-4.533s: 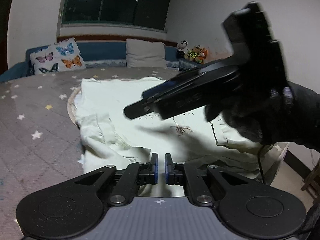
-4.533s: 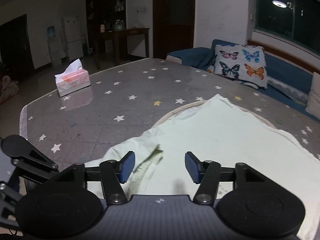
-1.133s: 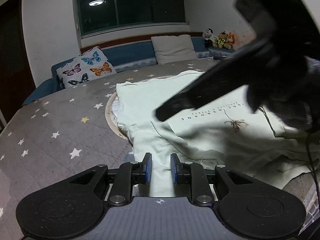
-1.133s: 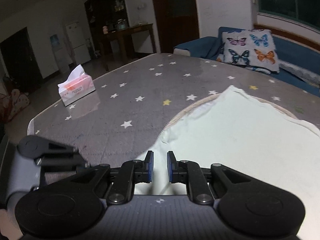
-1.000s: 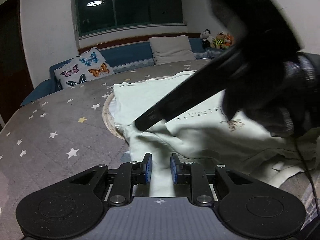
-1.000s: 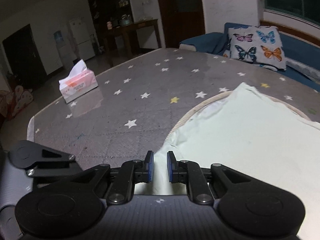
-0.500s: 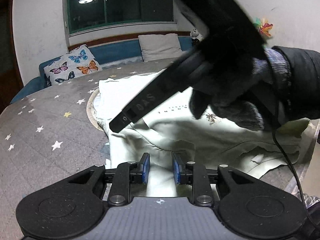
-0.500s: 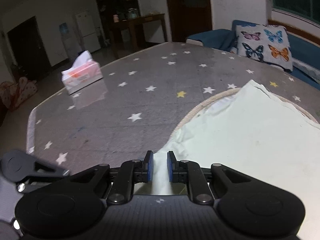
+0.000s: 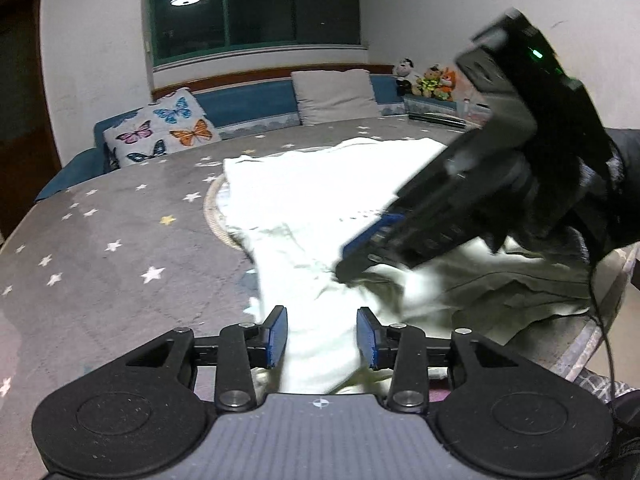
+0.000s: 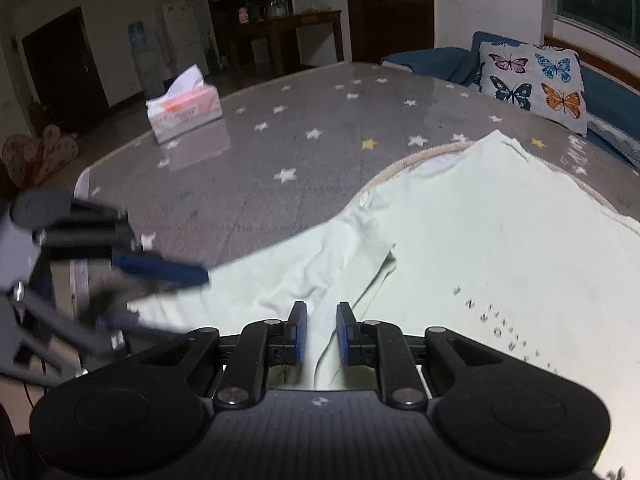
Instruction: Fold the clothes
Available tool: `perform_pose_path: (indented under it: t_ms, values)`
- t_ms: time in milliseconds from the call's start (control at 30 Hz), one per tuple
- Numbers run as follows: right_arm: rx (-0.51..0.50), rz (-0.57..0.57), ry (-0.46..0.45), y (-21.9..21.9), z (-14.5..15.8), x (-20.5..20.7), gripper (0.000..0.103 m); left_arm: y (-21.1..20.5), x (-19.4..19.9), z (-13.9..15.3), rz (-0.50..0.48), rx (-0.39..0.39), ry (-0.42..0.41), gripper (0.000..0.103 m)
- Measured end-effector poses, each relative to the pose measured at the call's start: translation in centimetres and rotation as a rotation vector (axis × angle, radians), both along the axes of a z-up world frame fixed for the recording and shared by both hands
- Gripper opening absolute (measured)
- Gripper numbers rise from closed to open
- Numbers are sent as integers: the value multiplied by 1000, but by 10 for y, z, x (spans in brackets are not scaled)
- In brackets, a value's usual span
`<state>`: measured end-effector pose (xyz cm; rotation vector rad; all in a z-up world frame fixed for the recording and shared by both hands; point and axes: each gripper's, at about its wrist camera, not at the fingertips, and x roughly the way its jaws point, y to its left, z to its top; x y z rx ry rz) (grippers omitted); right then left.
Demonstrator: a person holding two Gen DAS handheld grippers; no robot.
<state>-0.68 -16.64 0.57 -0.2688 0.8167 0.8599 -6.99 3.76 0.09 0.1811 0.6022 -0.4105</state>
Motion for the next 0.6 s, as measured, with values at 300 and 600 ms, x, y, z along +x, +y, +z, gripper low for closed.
perform_pose_path:
  t_ms: [300,600]
  values:
    - [0,-65,-50,-45,21,-29,32,6,-17,7,-58,96,-35,48]
    - [-64,-205,-76,-115,28,-78,43,-13,-43,-1,-295,234,-60,54]
